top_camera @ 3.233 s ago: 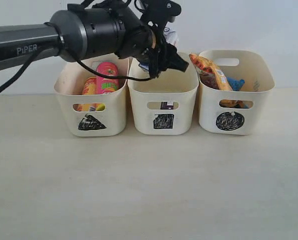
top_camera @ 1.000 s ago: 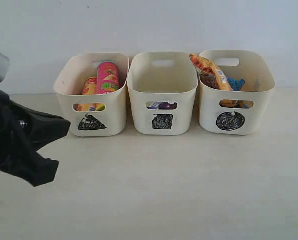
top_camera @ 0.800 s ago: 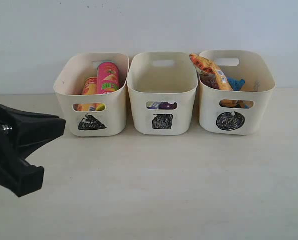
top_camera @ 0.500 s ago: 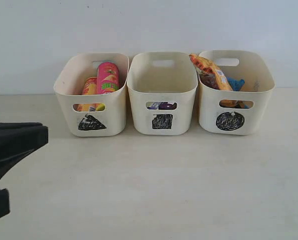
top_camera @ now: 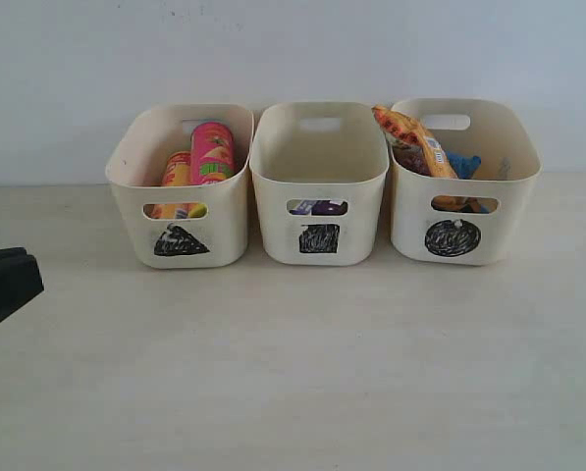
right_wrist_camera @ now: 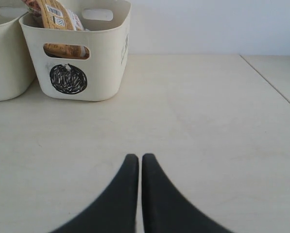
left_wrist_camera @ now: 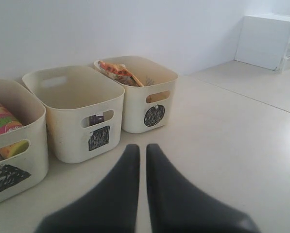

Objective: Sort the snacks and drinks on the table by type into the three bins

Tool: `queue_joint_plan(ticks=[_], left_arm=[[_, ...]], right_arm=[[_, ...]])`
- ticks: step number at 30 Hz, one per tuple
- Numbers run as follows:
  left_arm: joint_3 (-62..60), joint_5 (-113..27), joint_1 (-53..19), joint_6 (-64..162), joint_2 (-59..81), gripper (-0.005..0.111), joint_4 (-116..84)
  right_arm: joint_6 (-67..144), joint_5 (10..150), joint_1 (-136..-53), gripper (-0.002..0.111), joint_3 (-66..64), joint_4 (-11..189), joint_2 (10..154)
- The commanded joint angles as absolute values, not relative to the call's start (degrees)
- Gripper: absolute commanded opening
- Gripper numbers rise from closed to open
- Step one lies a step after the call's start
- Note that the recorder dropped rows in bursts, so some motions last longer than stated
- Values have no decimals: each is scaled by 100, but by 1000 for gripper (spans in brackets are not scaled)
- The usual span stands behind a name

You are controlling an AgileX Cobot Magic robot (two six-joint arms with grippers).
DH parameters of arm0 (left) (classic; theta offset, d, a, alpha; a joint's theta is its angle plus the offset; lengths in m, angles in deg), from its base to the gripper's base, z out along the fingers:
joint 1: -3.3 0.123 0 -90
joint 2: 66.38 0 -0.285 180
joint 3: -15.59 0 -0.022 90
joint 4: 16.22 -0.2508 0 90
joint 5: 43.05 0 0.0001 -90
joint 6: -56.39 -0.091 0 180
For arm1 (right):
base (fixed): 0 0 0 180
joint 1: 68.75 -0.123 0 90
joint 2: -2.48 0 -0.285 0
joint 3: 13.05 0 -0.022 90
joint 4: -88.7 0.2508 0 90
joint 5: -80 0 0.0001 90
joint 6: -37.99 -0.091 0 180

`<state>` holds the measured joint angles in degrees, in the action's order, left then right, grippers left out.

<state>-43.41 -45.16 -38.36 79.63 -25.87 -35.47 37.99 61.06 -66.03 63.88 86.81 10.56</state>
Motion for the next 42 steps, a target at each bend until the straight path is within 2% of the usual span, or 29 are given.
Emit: queue_joint_plan(ticks=[1,28,42], left_arm=[[-4369,-4605,-3850,8014,-2623,4,-3498],[-4388,-4464,-3850,7695,-2624,4,-3807],[-5037,-4305,-2378,7440,-4200,4,-3852]], right_arm=[[3799,6152,-6586,0,6417,8691,1027],[3799,6146,-6586,0,6417,8691,1027],[3799,6146,-6586,0,6417,8691,1027]])
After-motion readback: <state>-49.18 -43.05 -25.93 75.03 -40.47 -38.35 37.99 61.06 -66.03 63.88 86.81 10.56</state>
